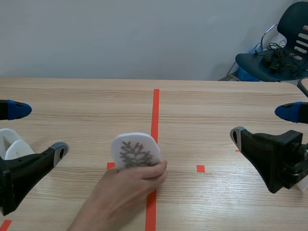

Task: Do the leaf sorting experiment

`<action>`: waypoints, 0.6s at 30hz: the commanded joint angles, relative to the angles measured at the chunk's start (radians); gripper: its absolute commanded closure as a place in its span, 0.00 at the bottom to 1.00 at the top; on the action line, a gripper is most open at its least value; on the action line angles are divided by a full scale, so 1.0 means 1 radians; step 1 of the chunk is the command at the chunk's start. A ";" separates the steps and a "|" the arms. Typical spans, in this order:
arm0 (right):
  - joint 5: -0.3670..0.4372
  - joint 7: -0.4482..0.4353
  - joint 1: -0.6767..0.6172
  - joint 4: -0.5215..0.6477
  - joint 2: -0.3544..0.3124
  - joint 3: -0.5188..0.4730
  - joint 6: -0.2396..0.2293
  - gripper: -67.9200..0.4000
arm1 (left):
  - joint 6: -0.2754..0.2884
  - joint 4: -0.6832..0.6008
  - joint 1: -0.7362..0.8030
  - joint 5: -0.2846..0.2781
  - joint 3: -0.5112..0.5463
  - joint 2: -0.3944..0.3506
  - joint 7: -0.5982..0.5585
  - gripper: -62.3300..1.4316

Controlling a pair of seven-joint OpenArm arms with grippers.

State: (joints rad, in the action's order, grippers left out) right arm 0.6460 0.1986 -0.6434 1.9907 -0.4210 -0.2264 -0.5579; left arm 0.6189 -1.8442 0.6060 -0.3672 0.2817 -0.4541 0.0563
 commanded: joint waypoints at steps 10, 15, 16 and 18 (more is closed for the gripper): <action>0.008 -0.026 0.012 -0.003 0.000 -0.007 0.001 0.00 | -0.002 -0.001 -0.005 -0.014 -0.001 0.005 -0.012 0.00; 0.008 -0.025 0.012 -0.003 0.000 -0.008 0.001 0.00 | -0.002 0.000 -0.005 -0.010 -0.031 0.004 -0.010 0.00; 0.008 -0.025 0.012 -0.003 0.000 -0.008 0.001 0.00 | -0.002 0.001 -0.006 -0.010 -0.048 0.004 -0.010 0.00; 0.008 -0.025 0.012 -0.003 0.000 -0.008 0.001 0.00 | -0.002 0.016 -0.016 -0.010 -0.091 0.005 -0.013 0.00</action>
State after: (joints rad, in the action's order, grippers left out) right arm 0.6437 0.1905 -0.6434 1.9865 -0.4210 -0.2268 -0.5579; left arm 0.6147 -1.8374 0.5999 -0.3668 0.2119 -0.4541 0.0559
